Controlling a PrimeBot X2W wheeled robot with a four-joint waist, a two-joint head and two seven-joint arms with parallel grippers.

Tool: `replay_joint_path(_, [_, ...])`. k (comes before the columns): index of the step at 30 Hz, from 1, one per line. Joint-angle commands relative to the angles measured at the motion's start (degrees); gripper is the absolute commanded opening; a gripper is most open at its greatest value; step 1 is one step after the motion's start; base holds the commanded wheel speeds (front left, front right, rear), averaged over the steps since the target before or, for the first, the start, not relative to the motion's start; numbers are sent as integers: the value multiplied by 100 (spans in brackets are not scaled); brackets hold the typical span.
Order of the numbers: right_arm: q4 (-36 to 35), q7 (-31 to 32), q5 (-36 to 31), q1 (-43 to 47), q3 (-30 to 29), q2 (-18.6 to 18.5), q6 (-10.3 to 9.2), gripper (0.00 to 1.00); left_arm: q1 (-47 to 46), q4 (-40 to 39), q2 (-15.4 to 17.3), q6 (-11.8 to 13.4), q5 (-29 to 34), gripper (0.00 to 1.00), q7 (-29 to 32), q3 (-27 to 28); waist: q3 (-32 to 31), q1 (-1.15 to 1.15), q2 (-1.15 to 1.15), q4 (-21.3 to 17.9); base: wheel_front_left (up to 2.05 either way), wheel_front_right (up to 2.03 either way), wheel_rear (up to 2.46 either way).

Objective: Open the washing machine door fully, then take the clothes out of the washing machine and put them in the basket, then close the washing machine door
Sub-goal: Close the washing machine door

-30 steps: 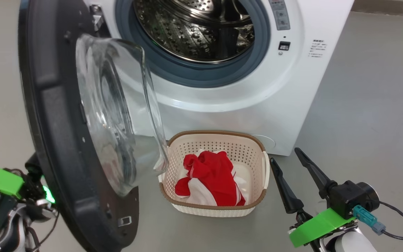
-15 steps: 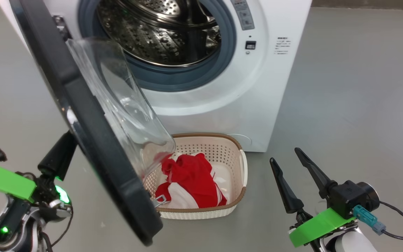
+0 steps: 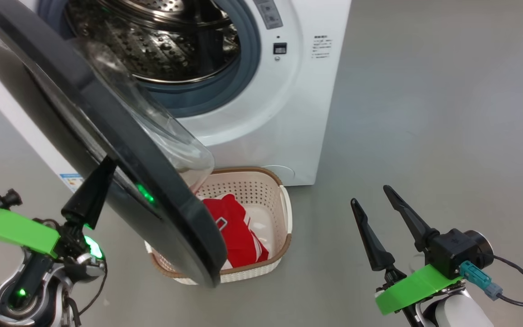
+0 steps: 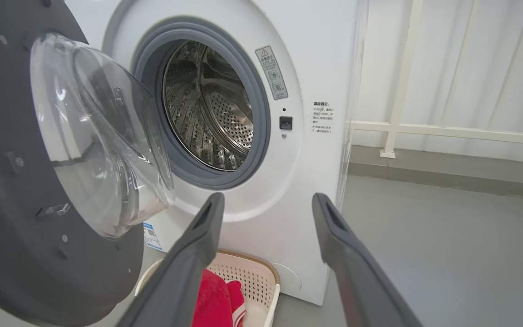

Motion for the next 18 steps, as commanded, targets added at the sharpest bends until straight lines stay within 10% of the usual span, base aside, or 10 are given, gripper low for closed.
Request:
replay_joint_path(1, [-162,-37,-18,-273,121,12,28,100,-300,-126,80,-134,-80,0,8,64,85,0,0,-180,0,0,0])
replay_joint_path(18, [-260,-37,-42,-374,103,12,28,100,-854,281,80,-442,-202,0,-564,-237,394,0,0,-656,0,0,0])
